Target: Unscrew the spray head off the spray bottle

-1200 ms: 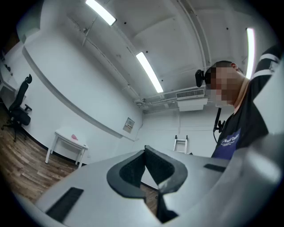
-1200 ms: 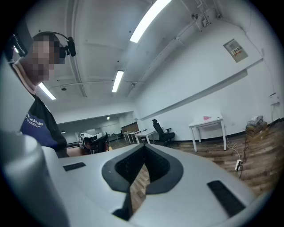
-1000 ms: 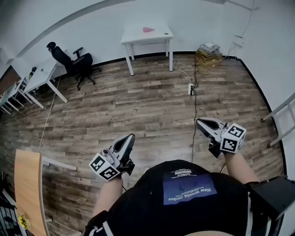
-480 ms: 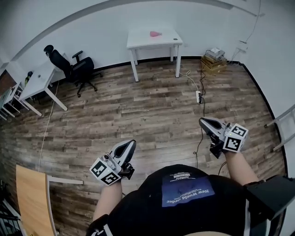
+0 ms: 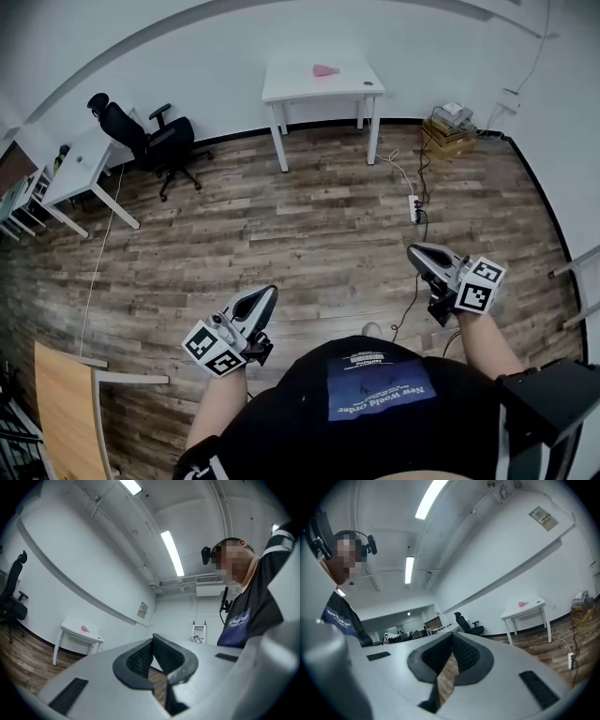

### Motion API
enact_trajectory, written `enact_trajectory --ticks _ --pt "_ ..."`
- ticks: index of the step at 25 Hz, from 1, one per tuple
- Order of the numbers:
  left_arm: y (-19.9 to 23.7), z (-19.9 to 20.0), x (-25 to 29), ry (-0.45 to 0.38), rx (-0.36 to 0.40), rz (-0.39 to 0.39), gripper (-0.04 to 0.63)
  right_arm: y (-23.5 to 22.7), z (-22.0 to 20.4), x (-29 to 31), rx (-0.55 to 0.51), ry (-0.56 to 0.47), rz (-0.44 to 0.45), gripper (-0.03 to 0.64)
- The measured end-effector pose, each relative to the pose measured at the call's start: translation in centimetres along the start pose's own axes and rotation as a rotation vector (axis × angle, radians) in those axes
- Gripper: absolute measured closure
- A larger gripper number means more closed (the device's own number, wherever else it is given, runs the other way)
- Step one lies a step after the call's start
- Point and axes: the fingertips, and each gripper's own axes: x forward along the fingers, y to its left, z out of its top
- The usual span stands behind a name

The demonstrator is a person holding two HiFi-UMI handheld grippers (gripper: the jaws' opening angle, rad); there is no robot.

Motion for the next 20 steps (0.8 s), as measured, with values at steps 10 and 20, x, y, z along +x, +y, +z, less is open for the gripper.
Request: enact_trajectory --ticks 10,20 --pt "5.5 -0.5 17.2 -0.032 0.003 0.032 0.592 -15.1 7.3 2.3 -0.026 0.031 0.127 0.621" --pt "12.6 -2.2 25.8 0.025 -0.019 -0.003 0.592 -24.7 8.3 5.2 0.011 0.042 0.12 0.621"
